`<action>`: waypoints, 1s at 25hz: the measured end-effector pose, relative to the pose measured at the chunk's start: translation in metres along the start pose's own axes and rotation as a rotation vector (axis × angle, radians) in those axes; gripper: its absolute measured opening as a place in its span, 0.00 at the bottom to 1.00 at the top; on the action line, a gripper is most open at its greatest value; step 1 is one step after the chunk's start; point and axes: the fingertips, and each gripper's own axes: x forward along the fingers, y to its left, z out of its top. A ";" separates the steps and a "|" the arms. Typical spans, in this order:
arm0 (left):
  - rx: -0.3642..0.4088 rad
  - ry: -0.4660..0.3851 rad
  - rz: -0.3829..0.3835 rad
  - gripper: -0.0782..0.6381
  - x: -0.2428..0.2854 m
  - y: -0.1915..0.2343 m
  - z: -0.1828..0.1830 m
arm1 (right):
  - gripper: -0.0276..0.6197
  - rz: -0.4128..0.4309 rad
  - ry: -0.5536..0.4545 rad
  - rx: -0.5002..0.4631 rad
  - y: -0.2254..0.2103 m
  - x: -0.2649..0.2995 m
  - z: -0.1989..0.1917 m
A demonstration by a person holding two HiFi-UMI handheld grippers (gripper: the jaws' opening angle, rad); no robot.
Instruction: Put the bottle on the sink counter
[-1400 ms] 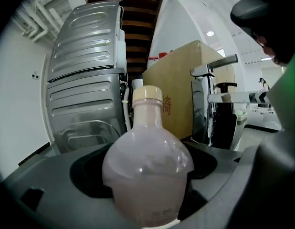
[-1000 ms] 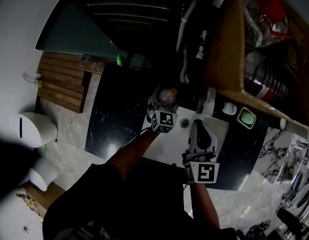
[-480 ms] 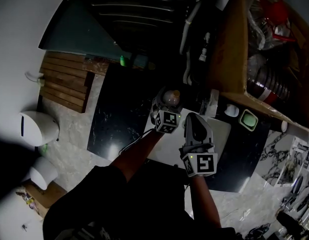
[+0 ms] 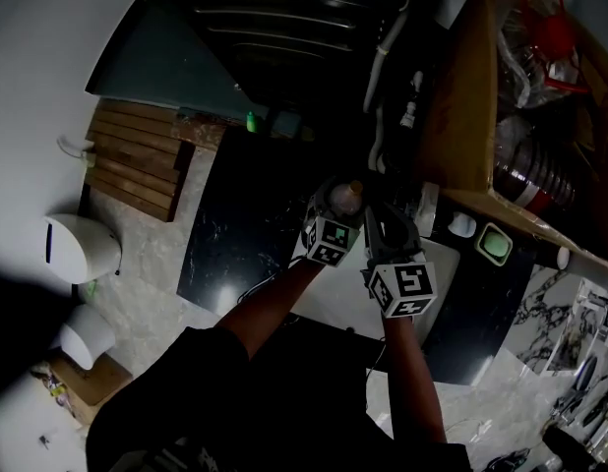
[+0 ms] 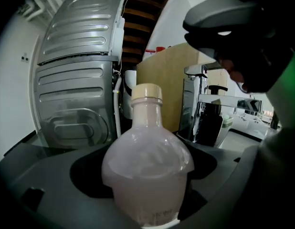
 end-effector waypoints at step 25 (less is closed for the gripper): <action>-0.001 -0.130 -0.198 0.67 -0.051 0.008 0.029 | 0.32 0.218 0.112 -0.112 0.048 0.057 -0.030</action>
